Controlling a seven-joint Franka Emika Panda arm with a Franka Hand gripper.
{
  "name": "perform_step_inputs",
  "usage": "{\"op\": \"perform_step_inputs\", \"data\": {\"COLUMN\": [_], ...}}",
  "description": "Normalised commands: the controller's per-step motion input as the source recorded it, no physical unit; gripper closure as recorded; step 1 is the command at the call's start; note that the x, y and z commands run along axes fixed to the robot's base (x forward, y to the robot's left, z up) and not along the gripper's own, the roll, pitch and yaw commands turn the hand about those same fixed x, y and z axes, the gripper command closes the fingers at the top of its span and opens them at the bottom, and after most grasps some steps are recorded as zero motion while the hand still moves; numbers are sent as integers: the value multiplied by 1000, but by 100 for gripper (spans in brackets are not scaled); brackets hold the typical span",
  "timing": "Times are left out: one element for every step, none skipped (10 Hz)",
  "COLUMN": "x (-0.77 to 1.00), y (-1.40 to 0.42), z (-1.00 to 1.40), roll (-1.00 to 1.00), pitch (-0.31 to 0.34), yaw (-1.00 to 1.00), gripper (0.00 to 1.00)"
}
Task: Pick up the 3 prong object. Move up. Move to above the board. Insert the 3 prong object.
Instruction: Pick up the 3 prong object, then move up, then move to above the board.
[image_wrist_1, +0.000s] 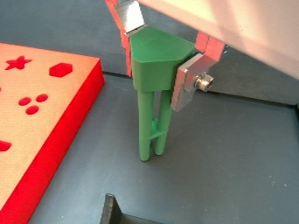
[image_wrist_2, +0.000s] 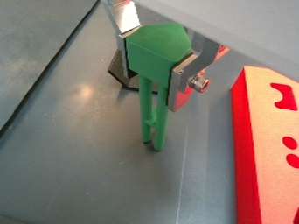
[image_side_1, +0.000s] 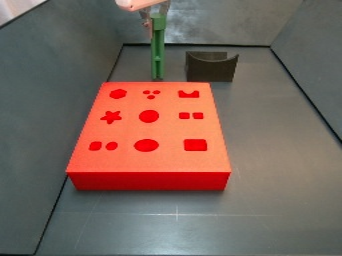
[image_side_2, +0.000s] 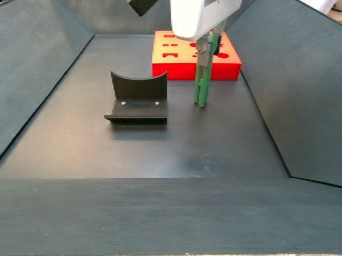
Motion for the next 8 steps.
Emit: {"op": "perform_step_inputs", "data": {"x": [0,0,-72,-74,-44,-28,33,32], "y": [0,0,73,59,35,31,136,142], "z": [0,833,785,715,518,405,1000,1000], "roll": [0,0,-4,-4,-1,0,159,151], "pitch": [0,0,58,65,65,62,-352,-311], "yaw": [0,0,-23,-29,-33,-32,-206,-187], "gripper": [100,100,100,100,100,100,100,100]}}
